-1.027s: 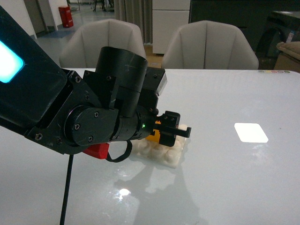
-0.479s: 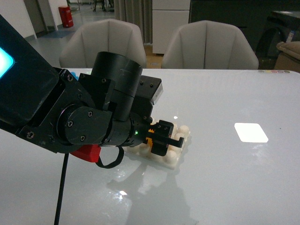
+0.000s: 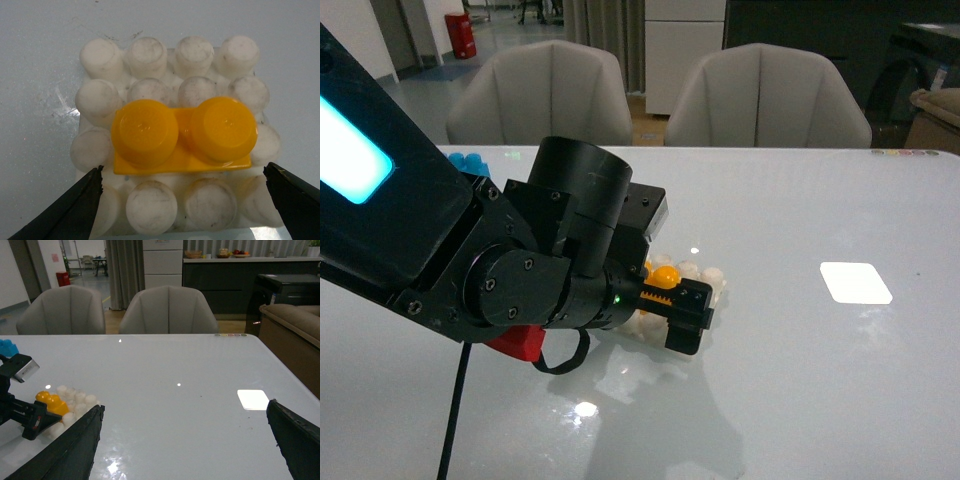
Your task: Insert yellow block into base center
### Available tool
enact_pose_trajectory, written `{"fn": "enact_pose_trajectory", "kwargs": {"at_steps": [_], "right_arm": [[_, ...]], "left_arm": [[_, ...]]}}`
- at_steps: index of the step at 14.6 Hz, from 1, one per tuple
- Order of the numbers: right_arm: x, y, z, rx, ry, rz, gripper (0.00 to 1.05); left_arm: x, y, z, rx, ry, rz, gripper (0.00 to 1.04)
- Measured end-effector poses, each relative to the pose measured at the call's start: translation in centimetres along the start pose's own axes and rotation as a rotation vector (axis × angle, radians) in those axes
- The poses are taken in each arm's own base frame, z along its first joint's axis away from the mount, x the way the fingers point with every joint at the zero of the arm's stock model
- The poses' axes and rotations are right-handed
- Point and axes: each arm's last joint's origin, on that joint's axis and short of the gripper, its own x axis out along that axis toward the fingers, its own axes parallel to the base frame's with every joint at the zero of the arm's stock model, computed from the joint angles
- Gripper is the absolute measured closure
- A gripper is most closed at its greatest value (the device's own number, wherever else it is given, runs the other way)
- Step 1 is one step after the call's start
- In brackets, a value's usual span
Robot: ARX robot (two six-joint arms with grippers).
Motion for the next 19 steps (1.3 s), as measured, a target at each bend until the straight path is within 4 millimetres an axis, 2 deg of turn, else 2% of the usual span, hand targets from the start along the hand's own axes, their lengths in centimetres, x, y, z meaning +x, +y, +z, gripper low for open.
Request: {"fn": "enact_pose_trajectory", "kwargs": {"at_steps": [11,16,19], "right_arm": [[0.0,0.0,0.0,0.0,0.0,0.0,0.06],[0.0,0.0,0.0,0.0,0.0,0.0,0.06],[0.0,0.0,0.0,0.0,0.0,0.0,0.06]], "left_arm": [[-0.2,-0.1,1.1,-0.027,-0.042,0.008,0.07],[-3.1,1.5,3.1,-0.073,-0.13,0.04,0.07],[-6.9,2.5,4.1,-0.091,-0.266,0.044,0.07]]}}
